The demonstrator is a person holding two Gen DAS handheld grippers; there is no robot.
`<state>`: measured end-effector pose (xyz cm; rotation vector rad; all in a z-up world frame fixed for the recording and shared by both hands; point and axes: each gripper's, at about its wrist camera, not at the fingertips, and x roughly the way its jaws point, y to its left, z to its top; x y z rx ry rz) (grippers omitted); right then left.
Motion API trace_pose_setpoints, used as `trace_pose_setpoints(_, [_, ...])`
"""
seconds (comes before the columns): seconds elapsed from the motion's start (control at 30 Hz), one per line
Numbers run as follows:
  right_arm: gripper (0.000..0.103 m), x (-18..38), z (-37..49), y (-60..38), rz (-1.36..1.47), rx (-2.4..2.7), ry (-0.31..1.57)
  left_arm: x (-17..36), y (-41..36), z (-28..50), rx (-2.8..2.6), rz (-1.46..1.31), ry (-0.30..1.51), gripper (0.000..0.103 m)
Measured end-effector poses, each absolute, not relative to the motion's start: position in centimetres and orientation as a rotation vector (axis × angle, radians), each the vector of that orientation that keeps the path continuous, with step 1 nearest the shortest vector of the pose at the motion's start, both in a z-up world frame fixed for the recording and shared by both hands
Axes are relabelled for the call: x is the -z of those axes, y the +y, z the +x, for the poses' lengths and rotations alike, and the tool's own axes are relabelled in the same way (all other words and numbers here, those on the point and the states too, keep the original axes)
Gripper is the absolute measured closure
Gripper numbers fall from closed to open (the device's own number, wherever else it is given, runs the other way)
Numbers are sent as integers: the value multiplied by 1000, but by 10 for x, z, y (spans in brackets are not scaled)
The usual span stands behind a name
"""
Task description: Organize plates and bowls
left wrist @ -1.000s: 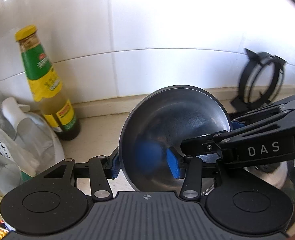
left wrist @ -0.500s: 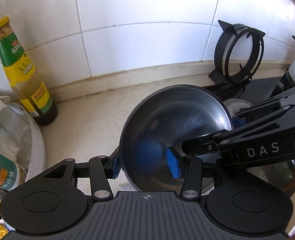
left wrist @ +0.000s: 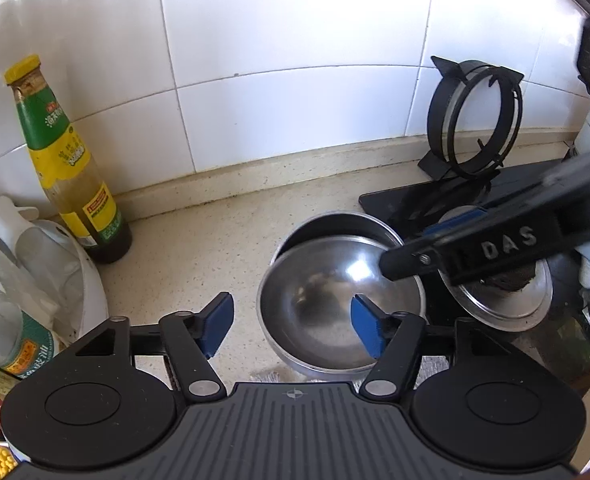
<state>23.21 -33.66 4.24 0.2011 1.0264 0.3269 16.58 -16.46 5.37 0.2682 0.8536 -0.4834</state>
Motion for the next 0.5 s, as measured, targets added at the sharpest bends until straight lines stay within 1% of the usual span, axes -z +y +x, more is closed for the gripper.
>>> trace_pose_setpoints(0.07, [52,-42,233,-335,197,-338,1032,-54,-166,161,482,285,844,30])
trace_pose_setpoints(0.13, [52,-41,235,-331,190,-351,1037,-54,-167,158,486,287,841,27])
trace_pose_setpoints(0.3, [48,-38,237,-326,176,-376,1048,-53,-167,151,485,297,833,26])
trace_pose_setpoints(0.4, [48,-37,238,-325,170,-384,1052,-52,-168,150,482,290,839,26])
trace_pose_setpoints(0.5, [47,-35,239,-325,166,-391,1054,-51,-168,149,481,289,841,22])
